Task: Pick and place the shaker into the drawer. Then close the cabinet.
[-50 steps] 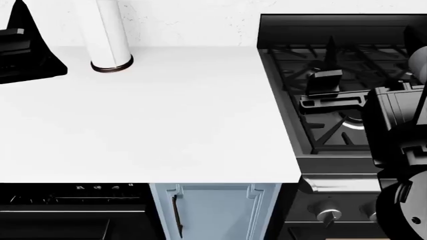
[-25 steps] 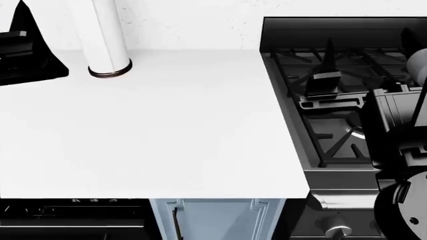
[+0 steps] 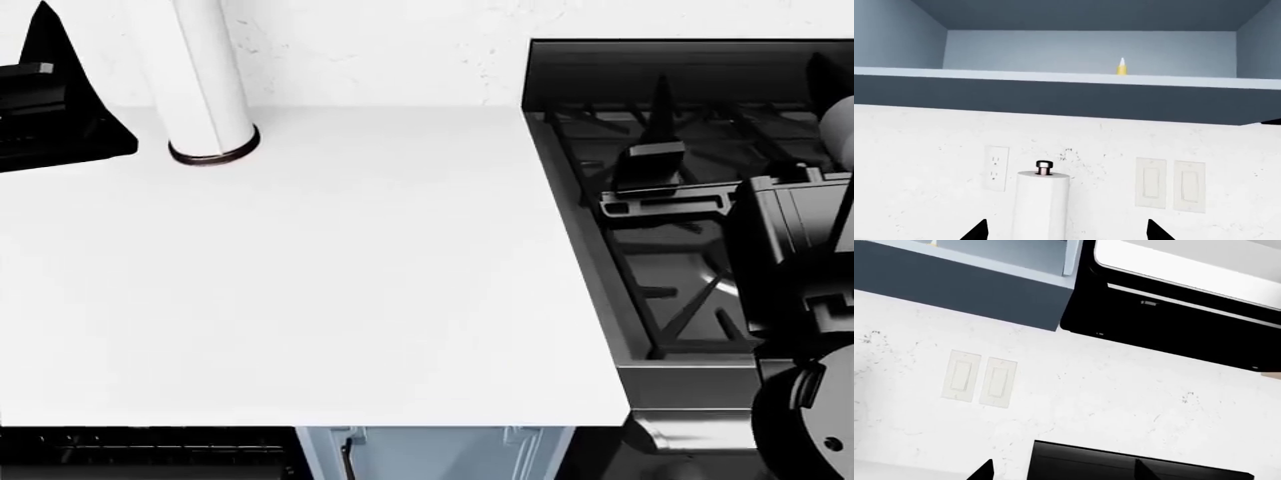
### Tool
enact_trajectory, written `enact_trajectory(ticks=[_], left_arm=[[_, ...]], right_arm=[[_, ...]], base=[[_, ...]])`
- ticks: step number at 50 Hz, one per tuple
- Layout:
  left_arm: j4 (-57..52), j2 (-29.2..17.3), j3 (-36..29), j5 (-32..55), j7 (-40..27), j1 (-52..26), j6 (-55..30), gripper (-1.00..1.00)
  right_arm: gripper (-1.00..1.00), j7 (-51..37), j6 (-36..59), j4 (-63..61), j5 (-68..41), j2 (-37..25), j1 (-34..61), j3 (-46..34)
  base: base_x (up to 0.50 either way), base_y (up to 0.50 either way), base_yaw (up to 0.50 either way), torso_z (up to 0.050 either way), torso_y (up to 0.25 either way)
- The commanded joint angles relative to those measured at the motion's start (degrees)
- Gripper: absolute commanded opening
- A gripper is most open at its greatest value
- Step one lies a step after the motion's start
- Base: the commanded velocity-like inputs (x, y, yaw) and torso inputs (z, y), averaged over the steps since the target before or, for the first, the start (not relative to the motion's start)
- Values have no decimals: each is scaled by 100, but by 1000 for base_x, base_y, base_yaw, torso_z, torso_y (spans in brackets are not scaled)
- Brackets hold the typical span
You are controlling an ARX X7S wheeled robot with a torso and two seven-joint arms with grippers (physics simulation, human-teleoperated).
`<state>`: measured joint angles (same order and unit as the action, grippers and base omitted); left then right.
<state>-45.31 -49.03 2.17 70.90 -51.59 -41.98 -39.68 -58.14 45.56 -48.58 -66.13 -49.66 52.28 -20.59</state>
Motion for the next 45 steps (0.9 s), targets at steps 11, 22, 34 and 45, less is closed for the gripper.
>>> enact_trajectory(ticks=[11, 22, 34, 45], left_arm=[[15, -14, -40, 45, -21, -66, -18, 100], [28, -14, -40, 13, 14, -19, 9, 100], [21, -22, -48, 12, 15, 2, 18, 100], [54, 0, -70, -46, 27, 39, 37, 100]], right_arm=[[100, -29, 59, -1, -50, -20, 86, -31], [100, -28, 42, 5, -36, -12, 81, -43], [100, -10, -11, 19, 11, -22, 19, -42], [100, 47, -62, 57, 90, -16, -26, -59]], base=[[64, 100, 0, 0, 0], [47, 167, 0, 0, 0], [48, 137, 0, 0, 0], [50, 86, 0, 0, 0]])
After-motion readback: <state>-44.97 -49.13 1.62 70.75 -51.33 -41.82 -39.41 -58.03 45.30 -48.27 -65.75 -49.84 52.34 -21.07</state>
